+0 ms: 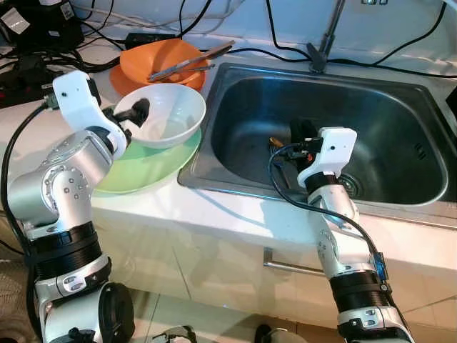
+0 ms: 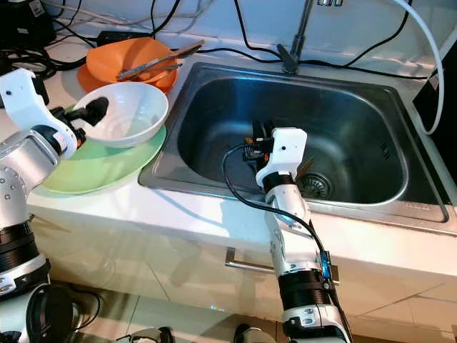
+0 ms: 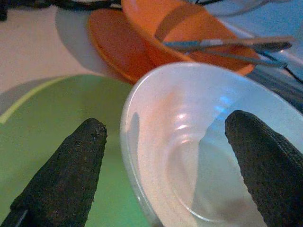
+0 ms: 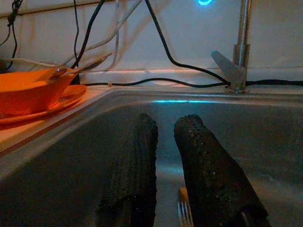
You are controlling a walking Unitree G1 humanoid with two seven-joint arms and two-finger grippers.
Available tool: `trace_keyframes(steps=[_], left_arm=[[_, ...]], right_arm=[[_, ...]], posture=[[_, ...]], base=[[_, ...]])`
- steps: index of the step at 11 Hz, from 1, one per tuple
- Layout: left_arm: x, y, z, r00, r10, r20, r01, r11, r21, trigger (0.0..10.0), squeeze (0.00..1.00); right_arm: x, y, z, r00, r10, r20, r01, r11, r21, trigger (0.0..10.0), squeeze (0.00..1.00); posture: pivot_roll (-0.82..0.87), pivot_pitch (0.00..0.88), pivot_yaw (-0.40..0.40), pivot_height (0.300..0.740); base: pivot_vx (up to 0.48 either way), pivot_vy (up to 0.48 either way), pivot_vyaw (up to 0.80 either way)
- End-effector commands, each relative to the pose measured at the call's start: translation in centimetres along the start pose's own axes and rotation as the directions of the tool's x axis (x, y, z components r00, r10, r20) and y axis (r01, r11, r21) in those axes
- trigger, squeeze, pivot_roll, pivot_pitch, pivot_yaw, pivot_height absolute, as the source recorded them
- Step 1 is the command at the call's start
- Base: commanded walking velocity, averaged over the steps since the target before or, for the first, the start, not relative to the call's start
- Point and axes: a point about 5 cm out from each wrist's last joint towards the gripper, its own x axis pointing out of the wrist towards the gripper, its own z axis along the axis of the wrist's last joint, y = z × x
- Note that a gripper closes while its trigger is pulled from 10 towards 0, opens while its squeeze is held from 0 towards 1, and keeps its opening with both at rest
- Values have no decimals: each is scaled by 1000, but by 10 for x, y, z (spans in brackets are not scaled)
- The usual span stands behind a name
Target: Kitchen organization
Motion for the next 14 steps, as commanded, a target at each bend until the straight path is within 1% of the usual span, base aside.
trace_keyframes(steps=[1,3,4,5,9,11,12,13,14], left_arm=[[-2,2,2,1000,24,-4,-24,1000,9,10000,0],[0,3,-4,999,26,-31,-27,1000,-8,10000,0],[0,3,-4,999,24,-35,-24,1000,-9,8745,0],[-1,1,-3,999,16,-28,-17,1000,-13,0,0],[-1,0,-3,1000,7,-27,-7,1000,-10,0,0],[-1,-2,-6,999,-2,-37,2,1000,-17,0,0],[0,-6,-10,999,-16,-48,14,999,-35,0,0],[-1,-23,-26,993,-73,-96,65,994,-89,0,0],[-1,-28,-31,991,-88,-105,77,992,-101,0,0]], right_arm=[[-7,-1,-17,998,-9,-64,11,1000,18,10000,0],[-7,-1,-17,998,-9,-62,10,1000,20,10000,0],[-7,-1,-17,998,-9,-61,10,1000,20,10000,0],[-6,0,-17,998,-8,-60,9,1000,21,10000,0],[-6,1,-18,998,-5,-58,7,1000,22,10000,0],[-6,0,-18,998,-8,-58,10,1000,21,10000,0],[-6,0,-17,998,-9,-58,10,1000,21,10000,0],[-6,0,-17,998,-7,-58,8,1000,21,10000,0],[-6,0,-17,998,-7,-58,8,1000,20,10000,0]], posture=[[150,88,38,740],[147,81,39,740],[147,78,39,740],[149,75,39,740],[146,74,40,740],[145,77,41,740],[145,82,41,740],[144,84,41,740],[144,84,41,740]], base=[[0,0,0],[0,0,0],[0,0,0],[0,0,0],[0,0,0],[0,0,0],[0,0,0],[0,0,0],[0,0,0]])
